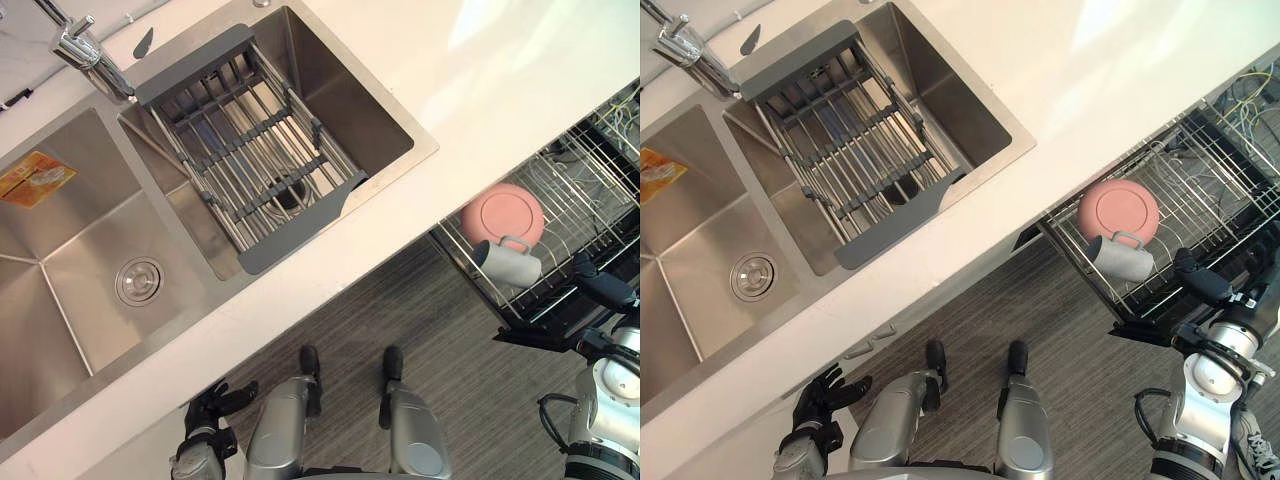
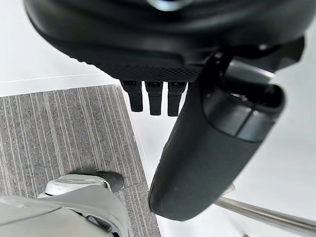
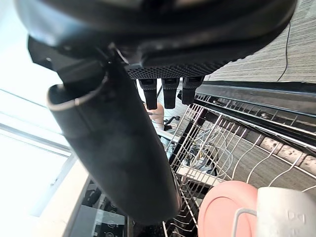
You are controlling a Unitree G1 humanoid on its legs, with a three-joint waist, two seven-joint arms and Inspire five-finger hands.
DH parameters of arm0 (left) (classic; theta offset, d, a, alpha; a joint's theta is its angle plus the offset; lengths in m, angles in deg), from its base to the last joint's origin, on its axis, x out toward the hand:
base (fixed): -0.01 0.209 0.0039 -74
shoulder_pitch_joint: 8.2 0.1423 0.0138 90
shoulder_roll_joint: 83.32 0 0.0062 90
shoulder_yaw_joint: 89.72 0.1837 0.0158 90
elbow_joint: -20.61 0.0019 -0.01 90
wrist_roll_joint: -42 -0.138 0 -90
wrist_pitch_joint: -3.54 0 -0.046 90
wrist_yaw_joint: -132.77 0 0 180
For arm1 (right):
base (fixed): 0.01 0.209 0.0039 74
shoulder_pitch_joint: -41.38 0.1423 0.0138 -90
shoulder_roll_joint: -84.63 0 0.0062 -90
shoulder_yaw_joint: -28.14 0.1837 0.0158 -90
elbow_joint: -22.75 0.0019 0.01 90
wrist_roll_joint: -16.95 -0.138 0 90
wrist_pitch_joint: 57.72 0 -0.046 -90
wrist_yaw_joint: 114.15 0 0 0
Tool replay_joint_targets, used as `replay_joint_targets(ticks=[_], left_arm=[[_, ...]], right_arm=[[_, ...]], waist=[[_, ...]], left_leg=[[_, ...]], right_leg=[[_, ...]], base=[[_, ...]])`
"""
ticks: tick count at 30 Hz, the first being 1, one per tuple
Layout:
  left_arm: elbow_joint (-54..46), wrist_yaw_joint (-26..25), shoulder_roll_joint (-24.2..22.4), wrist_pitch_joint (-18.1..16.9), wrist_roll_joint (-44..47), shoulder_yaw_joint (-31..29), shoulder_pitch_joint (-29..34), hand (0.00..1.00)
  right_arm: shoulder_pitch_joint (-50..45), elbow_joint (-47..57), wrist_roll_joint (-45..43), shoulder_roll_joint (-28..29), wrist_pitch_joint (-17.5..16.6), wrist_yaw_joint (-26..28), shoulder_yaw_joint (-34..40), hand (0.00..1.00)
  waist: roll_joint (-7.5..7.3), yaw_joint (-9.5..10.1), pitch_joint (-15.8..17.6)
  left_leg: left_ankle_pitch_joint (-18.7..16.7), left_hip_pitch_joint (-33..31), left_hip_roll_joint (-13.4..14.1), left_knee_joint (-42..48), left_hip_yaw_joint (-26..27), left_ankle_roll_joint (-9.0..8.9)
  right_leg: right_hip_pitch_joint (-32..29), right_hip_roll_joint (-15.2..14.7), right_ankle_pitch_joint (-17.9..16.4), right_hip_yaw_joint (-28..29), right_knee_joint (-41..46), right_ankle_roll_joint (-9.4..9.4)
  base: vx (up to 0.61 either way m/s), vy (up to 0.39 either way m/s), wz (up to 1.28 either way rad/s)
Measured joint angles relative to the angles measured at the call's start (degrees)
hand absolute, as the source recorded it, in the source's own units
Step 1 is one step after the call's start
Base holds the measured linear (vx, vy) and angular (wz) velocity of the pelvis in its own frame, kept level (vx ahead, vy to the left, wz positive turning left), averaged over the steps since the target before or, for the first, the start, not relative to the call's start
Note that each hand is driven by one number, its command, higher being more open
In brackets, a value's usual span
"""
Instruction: Walk over to the sink, pick up the cup, carry it to the dishwasher, place the cup inside the dishwasher, then close the dishwasher door
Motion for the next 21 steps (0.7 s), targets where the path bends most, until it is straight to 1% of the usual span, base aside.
replay_joint_targets(ticks=[2,5,11,14,18,21], left_arm=[[0.0,0.0,0.0,0.0,0.0,0.0,0.0,0.9],[0.0,0.0,0.0,0.0,0.0,-0.1,-0.1,0.9],[0.0,0.0,0.0,0.1,0.0,-0.3,-0.1,0.9],[0.0,0.0,0.0,0.1,0.0,-0.6,0.0,0.9],[0.0,0.0,0.0,0.1,0.1,-0.9,-0.2,0.9],[0.0,0.1,0.1,0.1,0.1,-0.9,-0.6,0.9]], right_arm=[[-0.6,0.0,-3.1,0.0,0.0,-0.1,0.2,0.9],[-1.7,-0.4,-5.5,0.0,0.0,-0.1,1.1,0.9],[-2.3,-5.0,-8.1,0.0,0.0,0.0,6.0,0.9],[-2.3,-7.9,-9.1,-0.2,0.0,0.2,7.0,0.9],[-1.0,-11.8,-11.5,-0.4,0.0,1.9,7.0,0.9],[2.4,-16.4,-14.2,-0.6,0.1,3.0,7.0,0.9]], waist=[[-0.26,0.02,-0.2],[-0.43,0.0,-0.3],[-0.46,0.08,-0.3],[-0.48,0.1,-0.3],[-0.48,0.04,-0.3],[-0.45,0.15,-0.3]], left_leg=[[0.1,0.0,0.0,-0.2,0.0,0.0],[0.1,0.0,0.0,-0.2,0.2,-0.02],[-0.3,0.0,0.4,-0.2,1.5,-0.5],[-0.4,0.0,0.7,-0.1,2.2,-0.52],[-0.5,-0.8,0.8,0.2,2.8,-0.54],[-0.5,-1.7,0.8,0.5,2.8,-0.54]], right_leg=[[0.0,0.0,0.0,0.0,0.0,0.0],[0.0,0.0,0.0,-0.1,0.0,-0.01],[-0.4,0.1,-0.1,0.3,0.3,-0.2],[-0.7,0.2,-0.2,0.7,0.6,-0.33],[-2.1,0.2,-0.3,1.1,1.3,-0.4],[-3.1,0.2,-0.3,1.2,1.8,-0.42]], base=[[0.0,0.0,0.0],[0.0,0.0,0.0],[0.0,0.0,-0.03],[0.0,-0.004,-0.08],[-0.01,-0.001,-0.05],[0.0,0.0,0.0]])
